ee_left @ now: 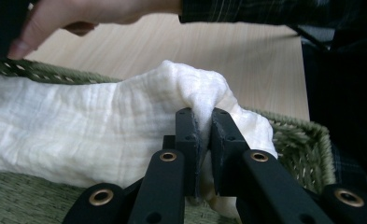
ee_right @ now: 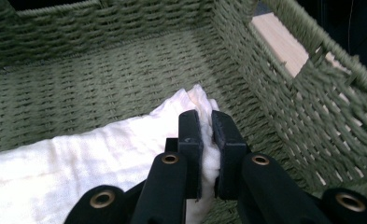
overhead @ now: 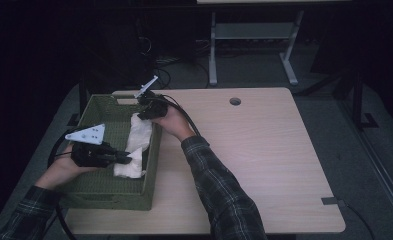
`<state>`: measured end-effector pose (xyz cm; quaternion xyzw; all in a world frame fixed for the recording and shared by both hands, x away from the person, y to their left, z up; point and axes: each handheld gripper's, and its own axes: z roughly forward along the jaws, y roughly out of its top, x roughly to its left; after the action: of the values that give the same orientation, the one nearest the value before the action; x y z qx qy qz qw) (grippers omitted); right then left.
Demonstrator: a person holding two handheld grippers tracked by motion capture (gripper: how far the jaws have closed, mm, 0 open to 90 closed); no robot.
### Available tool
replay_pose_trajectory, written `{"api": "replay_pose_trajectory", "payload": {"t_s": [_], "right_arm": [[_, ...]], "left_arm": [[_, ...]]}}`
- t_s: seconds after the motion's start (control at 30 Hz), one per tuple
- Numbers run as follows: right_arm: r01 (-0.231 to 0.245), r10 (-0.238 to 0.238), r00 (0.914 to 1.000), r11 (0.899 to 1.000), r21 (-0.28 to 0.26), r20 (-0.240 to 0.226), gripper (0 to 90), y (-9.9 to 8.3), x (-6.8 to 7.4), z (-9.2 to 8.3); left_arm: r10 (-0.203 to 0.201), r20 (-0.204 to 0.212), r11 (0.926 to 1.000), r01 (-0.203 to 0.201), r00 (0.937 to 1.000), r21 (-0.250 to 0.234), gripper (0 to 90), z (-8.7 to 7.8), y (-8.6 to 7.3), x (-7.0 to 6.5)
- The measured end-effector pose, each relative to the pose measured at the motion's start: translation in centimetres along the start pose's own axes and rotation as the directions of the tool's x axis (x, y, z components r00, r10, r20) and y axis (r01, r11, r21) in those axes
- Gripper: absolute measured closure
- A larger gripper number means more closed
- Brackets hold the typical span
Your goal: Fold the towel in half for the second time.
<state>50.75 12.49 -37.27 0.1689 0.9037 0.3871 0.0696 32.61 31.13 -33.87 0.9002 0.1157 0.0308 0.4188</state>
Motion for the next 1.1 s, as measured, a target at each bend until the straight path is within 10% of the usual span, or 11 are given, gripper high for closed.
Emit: {"api": "replay_pose_trajectory", "payload": {"t_s": [0.73, 1.1], "right_arm": [[-0.015, 0.015, 0.9998, 1.000, 0.011, -0.009, 83.3, -0.90, -0.23, 0.69], [-0.014, 0.014, 0.9998, 1.000, 0.010, -0.010, 83.3, -0.89, -0.21, 0.75]], "left_arm": [[-0.018, 0.022, 0.9990, 0.017, 0.9996, 0.041, 80.9, 0.96, -0.29, 0.28], [-0.045, 0.016, 0.9990, 0.045, 0.9989, 0.001, 52.9, 0.84, -0.20, 0.57]]}}
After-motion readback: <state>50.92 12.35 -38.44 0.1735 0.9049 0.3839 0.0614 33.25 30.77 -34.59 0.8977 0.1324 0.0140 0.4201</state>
